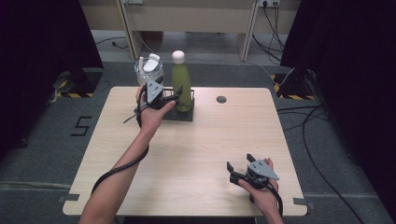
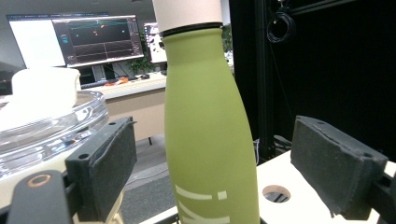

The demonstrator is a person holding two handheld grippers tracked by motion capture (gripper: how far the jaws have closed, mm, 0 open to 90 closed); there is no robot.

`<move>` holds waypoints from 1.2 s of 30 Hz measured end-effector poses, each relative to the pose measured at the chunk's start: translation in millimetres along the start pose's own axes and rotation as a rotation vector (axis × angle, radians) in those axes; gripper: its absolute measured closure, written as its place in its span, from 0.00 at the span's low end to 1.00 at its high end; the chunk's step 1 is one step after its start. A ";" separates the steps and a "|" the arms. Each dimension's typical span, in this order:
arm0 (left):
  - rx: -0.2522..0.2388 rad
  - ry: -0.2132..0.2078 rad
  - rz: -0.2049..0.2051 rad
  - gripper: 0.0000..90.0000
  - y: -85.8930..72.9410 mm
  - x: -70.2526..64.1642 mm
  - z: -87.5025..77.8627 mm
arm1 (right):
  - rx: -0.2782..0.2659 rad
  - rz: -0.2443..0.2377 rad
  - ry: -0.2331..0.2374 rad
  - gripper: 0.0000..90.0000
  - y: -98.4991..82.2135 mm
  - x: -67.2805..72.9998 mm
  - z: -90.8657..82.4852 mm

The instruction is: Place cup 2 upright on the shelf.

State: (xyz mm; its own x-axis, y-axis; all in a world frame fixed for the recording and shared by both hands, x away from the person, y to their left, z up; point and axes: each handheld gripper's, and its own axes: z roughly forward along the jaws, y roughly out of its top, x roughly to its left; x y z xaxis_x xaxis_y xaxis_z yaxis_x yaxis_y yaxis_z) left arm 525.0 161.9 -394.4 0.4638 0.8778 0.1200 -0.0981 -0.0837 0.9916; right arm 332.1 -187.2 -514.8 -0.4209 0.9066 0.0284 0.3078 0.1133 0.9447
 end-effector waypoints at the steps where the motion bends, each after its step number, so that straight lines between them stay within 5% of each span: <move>1: -0.001 -0.002 0.000 0.16 0.1 0.5 -2.0 | 0.000 0.001 0.000 0.16 0.0 0.1 -0.1; 18: 0.035 -0.012 0.058 0.16 -10.3 10.7 -40.7 | -0.003 0.001 -0.006 0.16 0.5 0.1 -1.2; 36: 0.042 0.004 0.016 0.16 -26.2 26.1 -87.5 | -0.004 -0.003 -0.007 0.16 1.0 0.9 -1.1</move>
State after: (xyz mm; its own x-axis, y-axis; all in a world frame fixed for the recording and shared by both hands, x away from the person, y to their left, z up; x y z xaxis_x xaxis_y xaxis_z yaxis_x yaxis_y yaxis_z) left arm 462.6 228.3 -421.4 0.4587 0.8781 0.1362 -0.0684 -0.1179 0.9907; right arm 331.1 -186.8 -513.4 -0.4163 0.9089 0.0234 0.3030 0.1144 0.9461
